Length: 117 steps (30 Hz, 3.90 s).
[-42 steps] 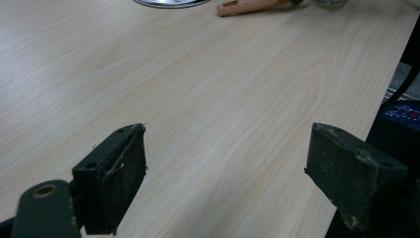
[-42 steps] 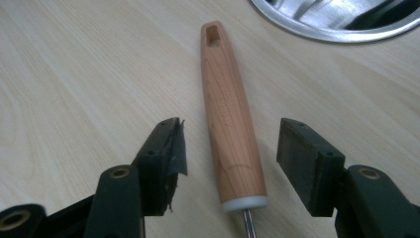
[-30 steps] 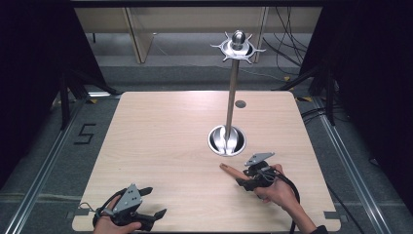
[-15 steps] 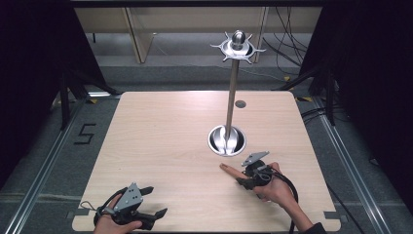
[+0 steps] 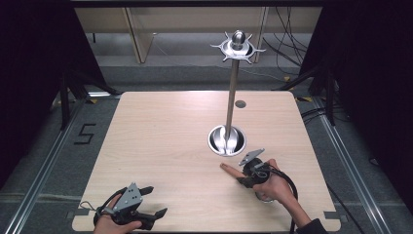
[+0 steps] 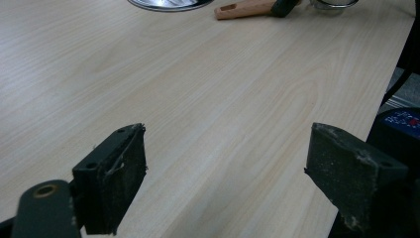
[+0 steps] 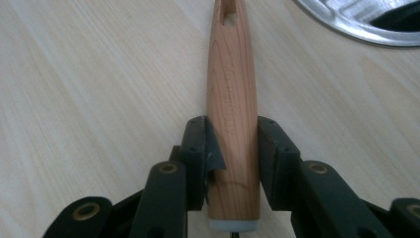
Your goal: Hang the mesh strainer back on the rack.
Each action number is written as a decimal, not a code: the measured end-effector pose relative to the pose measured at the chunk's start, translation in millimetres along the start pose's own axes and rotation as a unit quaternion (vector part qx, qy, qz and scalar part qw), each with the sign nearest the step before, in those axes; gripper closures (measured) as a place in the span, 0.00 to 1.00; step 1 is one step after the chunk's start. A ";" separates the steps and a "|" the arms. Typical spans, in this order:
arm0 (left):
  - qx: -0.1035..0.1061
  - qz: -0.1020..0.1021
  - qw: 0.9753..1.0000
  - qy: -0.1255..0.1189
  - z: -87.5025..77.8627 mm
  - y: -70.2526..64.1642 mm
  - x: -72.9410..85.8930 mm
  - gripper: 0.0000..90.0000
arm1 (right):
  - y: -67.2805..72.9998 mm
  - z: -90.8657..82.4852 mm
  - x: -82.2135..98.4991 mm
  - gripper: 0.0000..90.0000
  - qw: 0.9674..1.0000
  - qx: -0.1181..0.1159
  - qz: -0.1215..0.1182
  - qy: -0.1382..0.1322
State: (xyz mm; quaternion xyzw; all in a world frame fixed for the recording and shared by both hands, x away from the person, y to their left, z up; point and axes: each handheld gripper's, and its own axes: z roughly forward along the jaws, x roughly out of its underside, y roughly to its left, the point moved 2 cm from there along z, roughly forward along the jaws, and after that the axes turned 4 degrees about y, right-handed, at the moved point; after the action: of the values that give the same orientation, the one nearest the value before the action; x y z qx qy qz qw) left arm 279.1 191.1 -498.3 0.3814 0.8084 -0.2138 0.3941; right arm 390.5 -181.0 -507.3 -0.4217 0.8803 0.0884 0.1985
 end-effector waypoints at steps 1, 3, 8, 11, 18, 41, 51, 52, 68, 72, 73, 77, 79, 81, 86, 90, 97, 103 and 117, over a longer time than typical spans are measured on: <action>0.000 0.000 1.000 0.000 0.0 0.0 0.0 0.17 | 0.0 0.0 0.0 0.76 1.000 0.000 0.000 0.000; 0.002 0.017 1.000 0.001 0.0 1.1 -0.7 0.17 | 0.6 -2.0 1.5 0.76 1.000 0.006 0.002 -0.001; 0.001 0.004 1.000 -0.001 0.6 0.2 -1.0 0.17 | 0.4 -5.9 1.1 0.76 1.000 -0.002 -0.005 -0.006; 0.002 -0.001 1.000 -0.005 1.6 -0.7 -1.5 0.17 | 0.5 -9.1 1.8 0.76 1.000 0.002 -0.005 0.001; 0.002 0.013 1.000 -0.008 0.2 -0.3 -2.0 0.17 | 1.9 -15.0 1.7 0.77 1.000 0.003 0.001 -0.001; -0.002 0.024 1.000 -0.001 -2.2 1.3 -1.4 0.17 | -6.3 -48.4 0.0 0.79 0.997 -0.026 0.008 -0.078; -0.003 0.024 1.000 -0.004 -1.7 1.3 -1.6 0.17 | -9.0 -58.6 0.7 0.79 0.993 -0.040 0.012 -0.113; -0.003 0.024 1.000 -0.004 -1.6 1.1 -1.5 0.17 | -9.2 -59.4 0.1 0.79 0.992 -0.035 0.013 -0.121; -0.003 0.020 1.000 -0.007 -0.7 0.2 -1.4 0.17 | -12.7 -91.1 -2.5 0.79 0.977 -0.066 0.023 -0.201; -0.002 0.021 1.000 -0.001 -0.7 0.8 -1.2 0.17 | -12.6 -97.4 -6.5 0.79 0.974 -0.072 0.018 -0.213; -0.001 0.015 1.000 -0.007 0.1 -0.3 -1.2 0.17 | -11.6 -98.9 -7.7 0.79 0.974 -0.070 0.023 -0.215; -0.002 0.013 1.000 -0.006 -0.1 -0.8 -1.1 0.17 | -10.8 -104.0 -12.1 0.79 0.972 -0.071 0.017 -0.222; 0.000 0.013 1.000 -0.007 0.0 -0.7 -1.2 0.17 | -12.2 -105.0 -13.6 0.79 0.971 -0.065 0.011 -0.231; -0.001 0.014 1.000 -0.007 0.1 -0.4 -1.3 0.17 | -13.7 -109.1 -15.7 0.79 0.969 -0.063 0.013 -0.237; 0.001 0.007 1.000 0.001 -0.1 -0.9 -0.8 0.17 | -16.2 -118.8 -27.2 0.79 0.965 -0.065 0.013 -0.252; -0.002 0.009 1.000 -0.001 0.0 -0.5 -1.2 0.17 | -17.7 -125.7 -36.5 0.79 0.960 -0.054 0.007 -0.276; -0.003 0.010 1.000 -0.001 0.2 -0.3 -1.3 0.17 | -18.1 -138.1 -47.2 0.79 0.954 -0.055 0.005 -0.295; 0.000 0.024 1.000 0.001 -0.1 1.1 -2.1 0.17 | -19.9 -146.6 -57.7 0.79 0.948 -0.064 0.000 -0.312; -0.005 0.010 1.000 -0.005 0.3 -0.5 -1.3 0.17 | -29.7 -179.3 -73.4 0.79 0.935 -0.051 0.007 -0.350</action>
State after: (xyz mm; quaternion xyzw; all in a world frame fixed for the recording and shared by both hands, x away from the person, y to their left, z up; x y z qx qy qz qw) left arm 279.4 190.0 -497.4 0.3869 0.8034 -0.2076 0.4020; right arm 405.8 -205.7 -313.4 -0.3678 0.7524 0.2764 0.4714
